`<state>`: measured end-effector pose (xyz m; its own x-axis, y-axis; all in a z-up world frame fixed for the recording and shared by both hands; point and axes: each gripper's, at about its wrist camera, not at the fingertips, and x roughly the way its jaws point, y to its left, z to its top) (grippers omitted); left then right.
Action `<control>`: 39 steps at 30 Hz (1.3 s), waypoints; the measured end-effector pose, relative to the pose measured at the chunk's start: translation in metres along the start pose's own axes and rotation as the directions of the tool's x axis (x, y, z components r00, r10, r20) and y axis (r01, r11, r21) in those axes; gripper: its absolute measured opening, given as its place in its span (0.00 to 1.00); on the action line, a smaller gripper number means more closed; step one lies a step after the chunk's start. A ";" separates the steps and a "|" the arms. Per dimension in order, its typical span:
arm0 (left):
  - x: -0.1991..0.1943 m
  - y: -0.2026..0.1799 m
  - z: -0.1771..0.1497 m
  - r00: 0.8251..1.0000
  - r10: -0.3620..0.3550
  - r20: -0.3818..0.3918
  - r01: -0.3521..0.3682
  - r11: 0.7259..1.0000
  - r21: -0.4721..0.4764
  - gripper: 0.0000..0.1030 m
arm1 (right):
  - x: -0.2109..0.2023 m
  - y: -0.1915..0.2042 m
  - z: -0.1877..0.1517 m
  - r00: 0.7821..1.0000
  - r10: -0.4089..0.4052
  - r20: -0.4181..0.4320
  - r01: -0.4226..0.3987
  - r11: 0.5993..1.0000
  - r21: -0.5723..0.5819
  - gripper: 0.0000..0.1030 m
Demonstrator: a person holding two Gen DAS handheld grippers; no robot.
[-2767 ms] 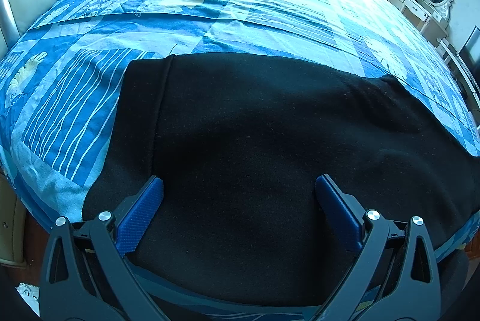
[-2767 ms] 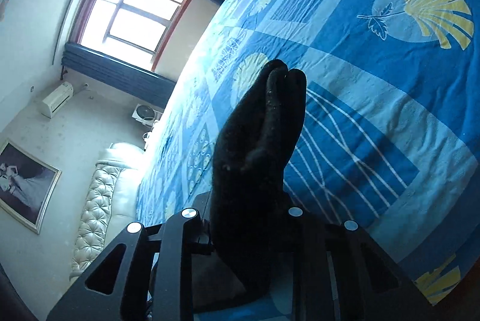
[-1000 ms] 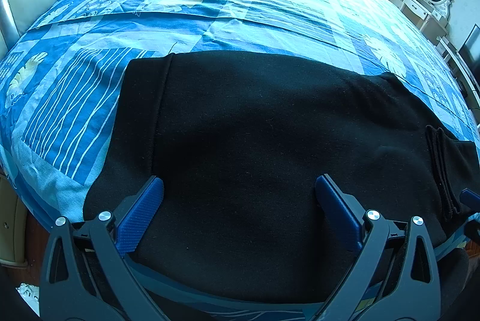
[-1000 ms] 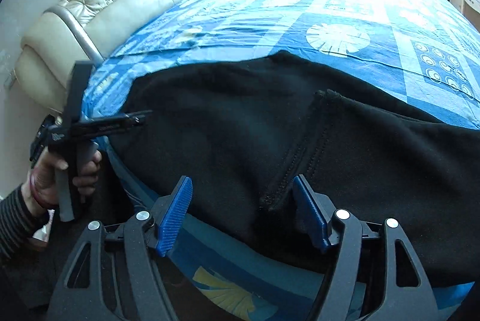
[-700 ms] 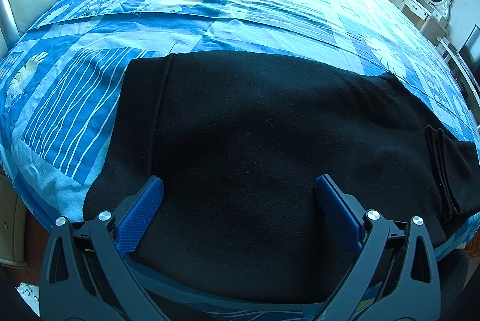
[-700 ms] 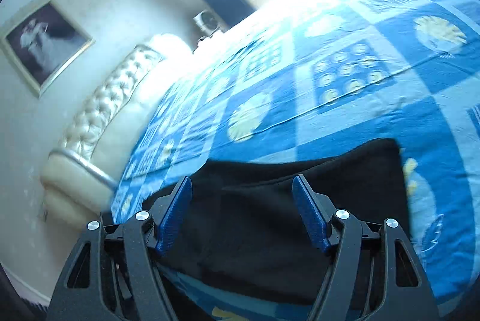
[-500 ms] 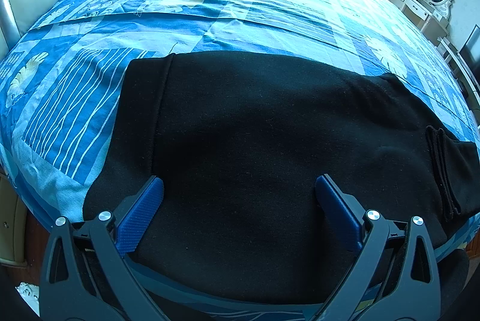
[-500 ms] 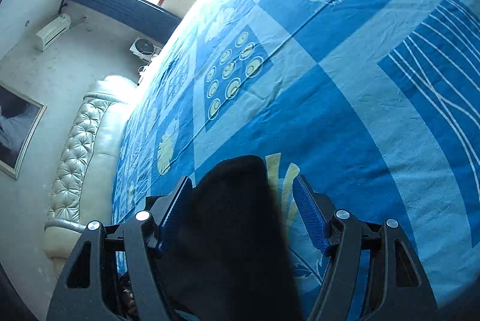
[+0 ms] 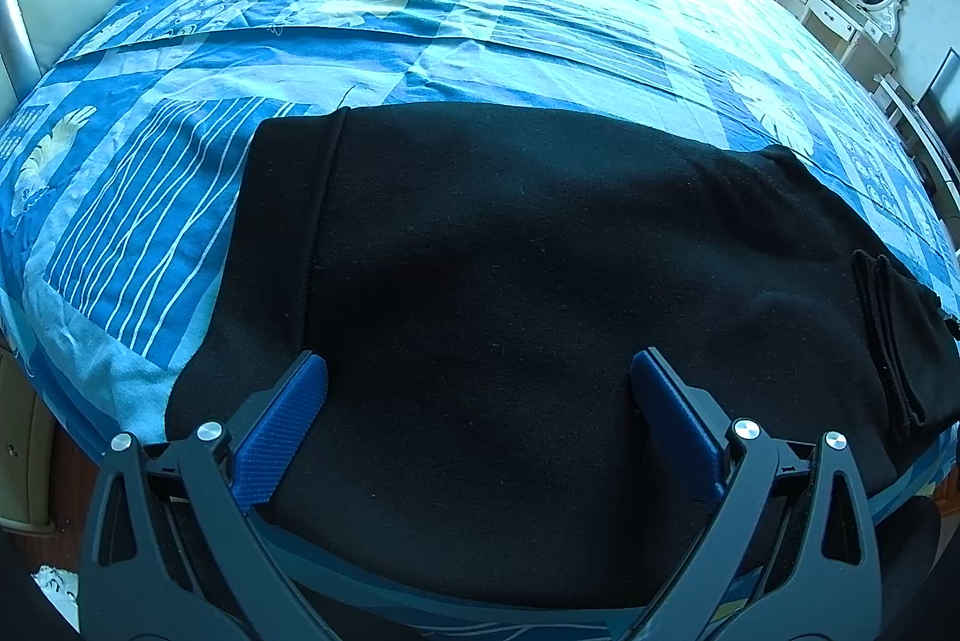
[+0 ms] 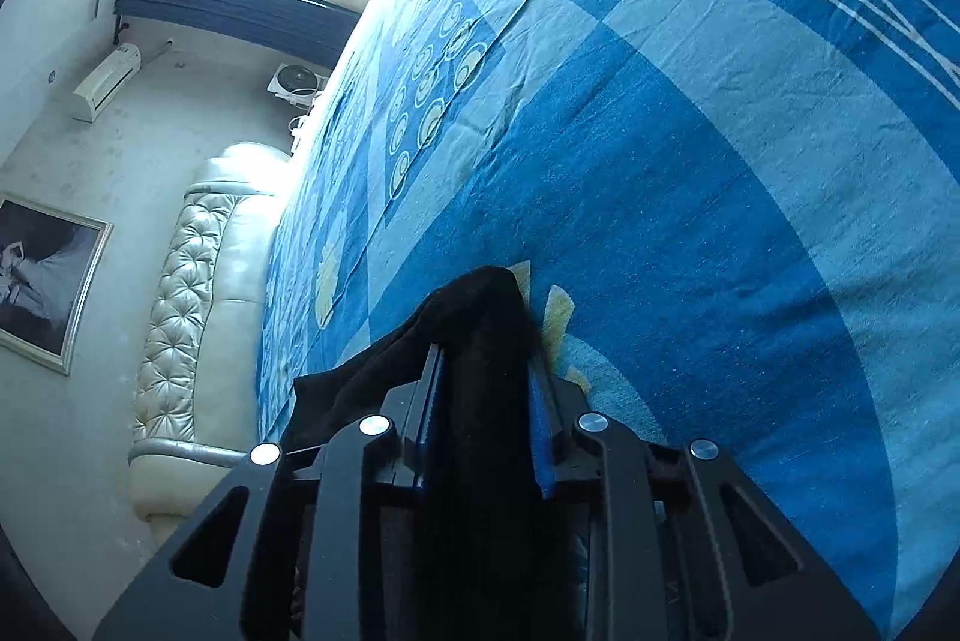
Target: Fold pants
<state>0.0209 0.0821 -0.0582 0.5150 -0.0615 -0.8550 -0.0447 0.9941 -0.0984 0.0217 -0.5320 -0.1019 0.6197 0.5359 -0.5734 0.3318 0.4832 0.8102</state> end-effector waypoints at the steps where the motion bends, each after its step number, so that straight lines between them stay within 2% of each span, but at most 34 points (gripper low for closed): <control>1: 0.000 0.000 0.000 1.000 -0.001 -0.001 0.001 1.000 0.000 0.98 | -0.005 -0.001 -0.004 1.000 0.019 0.003 -0.019 1.000 0.007 0.30; 6: 0.000 0.000 0.000 1.000 -0.001 -0.001 0.001 1.000 -0.001 0.98 | -0.036 -0.010 -0.029 0.997 0.074 0.005 -0.074 0.997 0.025 0.39; 11: 0.000 0.000 0.000 1.000 -0.001 -0.001 0.001 1.000 -0.001 0.98 | -0.052 -0.017 -0.057 0.998 0.055 -0.042 -0.055 0.998 0.004 0.40; 12: 0.000 0.000 0.000 1.000 -0.001 -0.001 0.001 1.000 -0.001 0.98 | -0.051 -0.018 -0.060 0.999 0.029 -0.045 -0.030 0.999 -0.012 0.40; 14: 0.000 0.000 0.000 1.000 0.001 0.000 -0.001 1.000 0.000 0.98 | -0.046 -0.016 -0.066 0.998 -0.040 -0.055 0.037 0.998 -0.050 0.30; 15: 0.000 0.000 0.000 1.000 0.002 0.001 -0.002 1.000 0.001 0.98 | -0.044 -0.017 -0.067 0.998 -0.056 -0.043 0.053 0.997 -0.056 0.28; 17: 0.000 0.000 -0.001 1.000 0.003 0.003 -0.004 1.000 0.001 0.98 | -0.041 -0.018 -0.068 0.997 -0.068 -0.031 0.066 0.996 -0.061 0.26; 21: 0.000 0.000 -0.002 1.000 0.003 0.009 -0.004 1.000 0.004 0.98 | -0.045 -0.013 -0.067 0.997 -0.067 -0.025 0.065 0.996 -0.055 0.28; 24: 0.000 0.001 -0.002 1.000 0.000 0.011 0.000 1.000 0.005 0.98 | -0.060 0.005 -0.062 0.990 -0.128 0.059 0.133 0.988 -0.081 0.31; 26: 0.000 0.000 -0.002 1.000 -0.001 0.009 0.001 1.000 0.004 0.98 | -0.074 0.027 -0.061 0.970 -0.177 0.166 0.198 0.973 -0.117 0.31; 27: 0.000 0.000 -0.002 1.000 -0.002 0.008 0.002 1.000 0.003 0.98 | -0.076 0.039 -0.062 0.969 -0.160 0.188 0.187 0.972 -0.139 0.31; 30: 0.000 0.000 -0.002 1.000 -0.001 0.008 0.001 1.000 0.003 0.98 | -0.056 0.073 -0.071 0.988 -0.086 0.124 0.111 0.972 -0.206 0.41; 31: 0.000 0.000 -0.001 1.000 -0.001 0.008 0.001 1.000 0.003 0.98 | -0.042 0.083 -0.076 0.994 -0.072 0.082 0.089 0.968 -0.233 0.44; 33: 0.000 0.000 -0.001 1.000 -0.003 0.008 0.003 1.000 0.003 0.98 | -0.011 0.101 -0.088 0.999 -0.040 -0.015 0.034 0.963 -0.268 0.45; 36: 0.000 0.000 -0.001 1.000 -0.009 0.005 0.009 1.000 0.003 0.98 | 0.041 0.126 -0.108 0.987 0.006 -0.162 -0.054 0.955 -0.291 0.45; 39: 0.000 0.001 -0.001 1.000 -0.019 0.002 0.019 1.000 0.005 0.98 | 0.084 0.147 -0.134 0.958 0.010 -0.286 -0.107 0.940 -0.324 0.45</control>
<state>0.0200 0.0828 -0.0584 0.5177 -0.0804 -0.8518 -0.0303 0.9932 -0.1122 0.0269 -0.3231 -0.0476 0.3939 0.7164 -0.5759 0.0148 0.6215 0.7833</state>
